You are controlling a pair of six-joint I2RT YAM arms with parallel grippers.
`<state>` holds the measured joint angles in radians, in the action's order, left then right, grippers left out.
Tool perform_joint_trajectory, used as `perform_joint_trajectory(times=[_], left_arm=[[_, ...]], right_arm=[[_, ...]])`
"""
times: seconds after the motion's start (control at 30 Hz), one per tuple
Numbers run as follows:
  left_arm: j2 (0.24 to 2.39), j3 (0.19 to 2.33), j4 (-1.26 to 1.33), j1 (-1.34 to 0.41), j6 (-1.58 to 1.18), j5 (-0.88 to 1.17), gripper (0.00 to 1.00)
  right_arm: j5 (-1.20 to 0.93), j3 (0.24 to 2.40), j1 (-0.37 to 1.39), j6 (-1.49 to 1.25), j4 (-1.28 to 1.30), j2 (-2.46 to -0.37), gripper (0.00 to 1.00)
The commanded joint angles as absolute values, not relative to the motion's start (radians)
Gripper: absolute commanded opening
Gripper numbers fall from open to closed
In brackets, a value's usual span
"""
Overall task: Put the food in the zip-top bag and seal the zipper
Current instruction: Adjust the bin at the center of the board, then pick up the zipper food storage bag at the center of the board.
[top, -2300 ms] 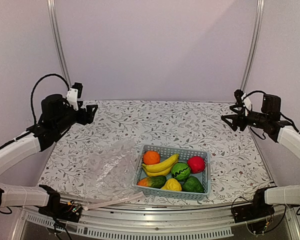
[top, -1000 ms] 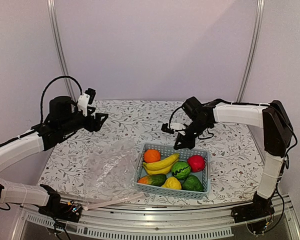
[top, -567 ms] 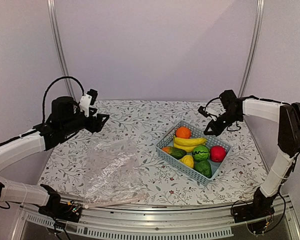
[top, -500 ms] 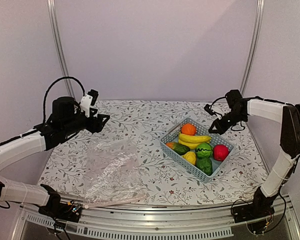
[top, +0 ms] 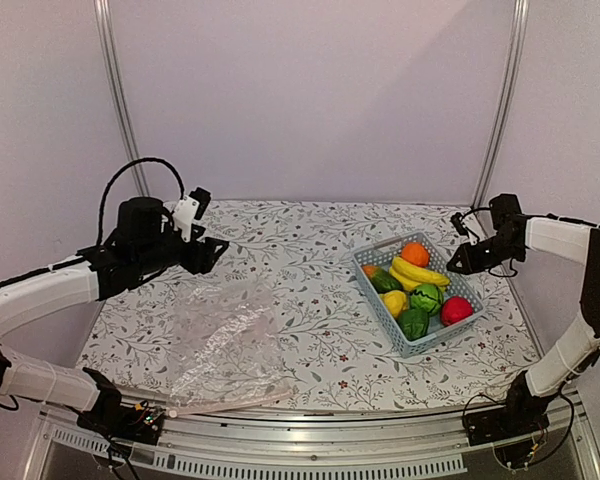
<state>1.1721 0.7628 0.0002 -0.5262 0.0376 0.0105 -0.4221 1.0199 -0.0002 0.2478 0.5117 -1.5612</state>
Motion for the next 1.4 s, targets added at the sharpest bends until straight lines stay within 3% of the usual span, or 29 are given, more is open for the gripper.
perform_joint_trajectory(times=[0.0, 0.07, 0.13, 0.3, 0.53, 0.57, 0.6, 0.63, 0.67, 0.8, 0.93, 1.13, 1.37], left_arm=[[1.173, 0.778, -0.032, -0.547, 0.068, -0.031, 0.72], [1.166, 0.776, -0.031, -0.551, 0.072, -0.041, 0.72], [1.144, 0.776, -0.029, -0.565, 0.074, -0.032, 0.74], [1.106, 0.863, -0.194, -0.766, 0.137, -0.164, 0.74], [1.188, 1.055, -0.515, -1.141, -0.034, -0.349, 0.76], [1.211, 1.077, -0.564, -1.191, -0.057, -0.390, 0.77], [1.235, 1.095, -0.620, -1.251, -0.080, -0.440, 0.92], [1.262, 1.110, -0.656, -1.293, -0.116, -0.512, 0.99], [1.289, 1.123, -0.693, -1.330, -0.156, -0.576, 1.00], [1.391, 1.126, -0.773, -1.460, -0.278, -0.719, 1.00], [1.511, 1.137, -0.879, -1.578, -0.398, -0.778, 0.99], [1.761, 1.234, -1.159, -1.684, -0.711, -0.796, 0.81], [1.942, 1.226, -1.350, -1.795, -0.920, -0.776, 0.80]], right_arm=[[-0.535, 0.982, 0.008, 0.267, 0.567, -1.516, 0.23], [-0.520, 0.962, 0.007, 0.282, 0.601, -1.485, 0.38], [-0.510, 0.947, 0.007, 0.301, 0.638, -1.442, 0.43], [-0.472, 0.929, -0.028, 0.357, 0.675, -1.331, 0.47], [-0.532, 0.940, -0.028, 0.412, 0.615, -1.213, 0.48], [-0.549, 0.931, -0.028, 0.418, 0.582, -1.205, 0.48], [-0.571, 0.921, -0.028, 0.418, 0.548, -1.195, 0.48], [-0.590, 0.908, -0.028, 0.414, 0.506, -1.188, 0.48], [-0.606, 0.890, -0.028, 0.399, 0.459, -1.183, 0.48], [-0.706, 0.855, -0.028, 0.316, 0.354, -1.170, 0.48], [-0.637, 0.816, -0.028, 0.321, 0.323, -1.146, 0.48], [-0.643, 0.766, -0.028, 0.337, 0.328, -1.079, 0.48], [-0.650, 0.764, -0.028, 0.337, 0.326, -1.070, 0.48]])
